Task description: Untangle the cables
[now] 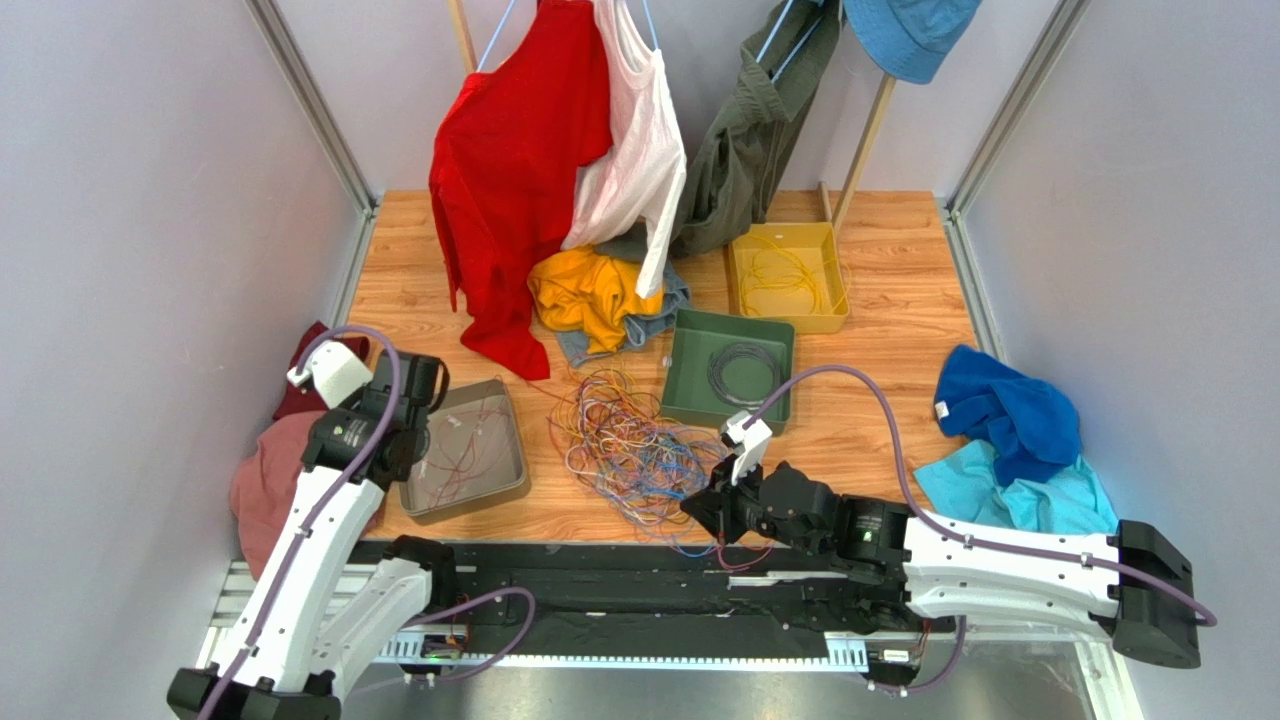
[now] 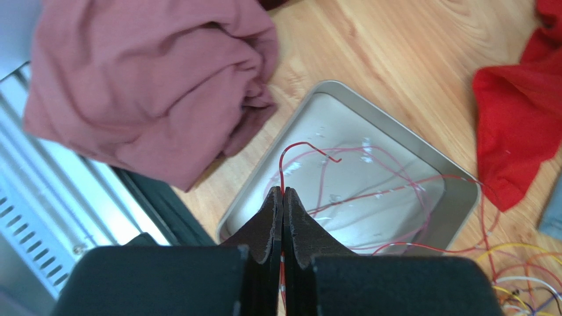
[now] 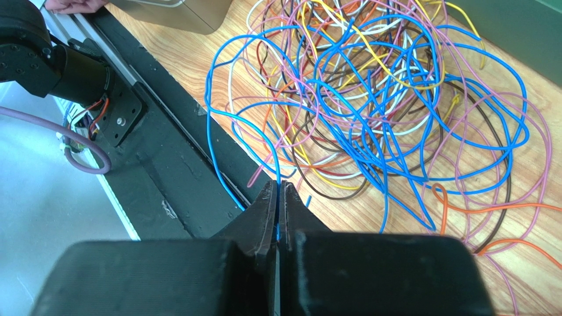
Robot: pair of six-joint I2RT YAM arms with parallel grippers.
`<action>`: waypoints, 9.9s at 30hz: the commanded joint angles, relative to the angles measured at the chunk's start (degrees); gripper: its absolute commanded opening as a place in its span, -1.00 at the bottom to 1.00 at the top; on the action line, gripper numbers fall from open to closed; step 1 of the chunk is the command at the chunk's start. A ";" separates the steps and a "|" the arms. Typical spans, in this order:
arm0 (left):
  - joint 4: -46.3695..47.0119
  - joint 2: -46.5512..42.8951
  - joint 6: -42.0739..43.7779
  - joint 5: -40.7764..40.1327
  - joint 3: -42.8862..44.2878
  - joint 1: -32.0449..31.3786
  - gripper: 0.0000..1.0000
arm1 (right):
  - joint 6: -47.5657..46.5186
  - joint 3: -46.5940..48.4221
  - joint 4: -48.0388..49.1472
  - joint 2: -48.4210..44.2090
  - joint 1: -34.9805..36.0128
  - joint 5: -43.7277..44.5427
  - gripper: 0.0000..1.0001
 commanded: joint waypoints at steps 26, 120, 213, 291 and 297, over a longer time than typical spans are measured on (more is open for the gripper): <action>6.42 0.88 10.53 17.49 1.48 3.92 0.98 | -0.27 -2.64 0.37 -3.78 -0.05 3.65 -1.00; 25.93 0.43 24.78 47.11 17.13 -33.88 -1.00 | -21.63 24.69 14.43 6.57 -0.13 5.92 0.27; 32.09 -0.99 35.58 47.73 38.01 -33.96 -1.00 | -10.73 23.11 1.07 -7.48 -1.28 -5.75 0.30; 24.17 18.27 30.58 49.05 71.27 -33.96 -1.00 | -9.24 3.70 62.33 21.98 2.77 9.44 0.43; 24.26 17.65 29.88 49.66 69.95 -33.96 -1.00 | -10.99 4.31 60.66 19.86 2.77 11.28 0.43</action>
